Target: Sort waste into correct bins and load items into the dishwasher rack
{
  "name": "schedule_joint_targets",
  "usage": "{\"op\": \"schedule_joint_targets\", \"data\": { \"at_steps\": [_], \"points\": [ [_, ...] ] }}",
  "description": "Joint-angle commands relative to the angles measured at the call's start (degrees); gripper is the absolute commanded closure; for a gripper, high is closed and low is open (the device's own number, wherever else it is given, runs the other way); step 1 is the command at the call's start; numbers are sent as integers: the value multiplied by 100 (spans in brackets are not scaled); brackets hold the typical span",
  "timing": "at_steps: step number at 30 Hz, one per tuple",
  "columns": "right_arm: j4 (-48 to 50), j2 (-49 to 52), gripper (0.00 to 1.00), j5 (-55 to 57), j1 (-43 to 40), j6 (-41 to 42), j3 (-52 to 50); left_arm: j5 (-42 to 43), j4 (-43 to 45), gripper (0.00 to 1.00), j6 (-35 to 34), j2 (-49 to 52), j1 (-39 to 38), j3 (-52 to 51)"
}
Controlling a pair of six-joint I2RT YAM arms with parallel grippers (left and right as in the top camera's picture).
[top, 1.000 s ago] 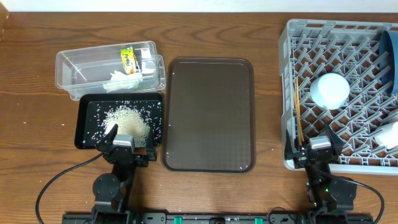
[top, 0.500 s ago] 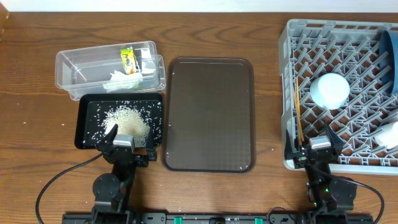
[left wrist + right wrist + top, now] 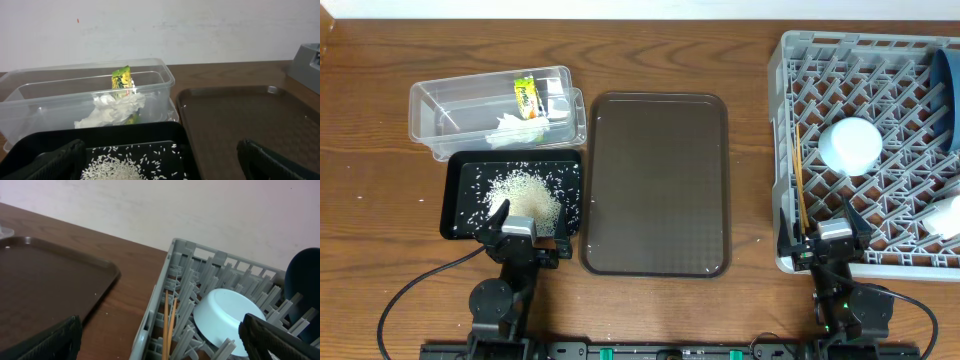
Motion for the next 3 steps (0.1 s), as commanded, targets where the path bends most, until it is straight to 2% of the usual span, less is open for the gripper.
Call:
{"op": "schedule_joint_targets", "data": {
  "at_steps": [1, 3],
  "points": [
    [-22, -31, 1, 17, 90, -52, -9, 164, -238, 2, 76, -33, 35, -55],
    [-22, -28, 1, 17, 90, -52, -9, 164, -238, 1, 76, -33, 35, -55]
  ]
}}
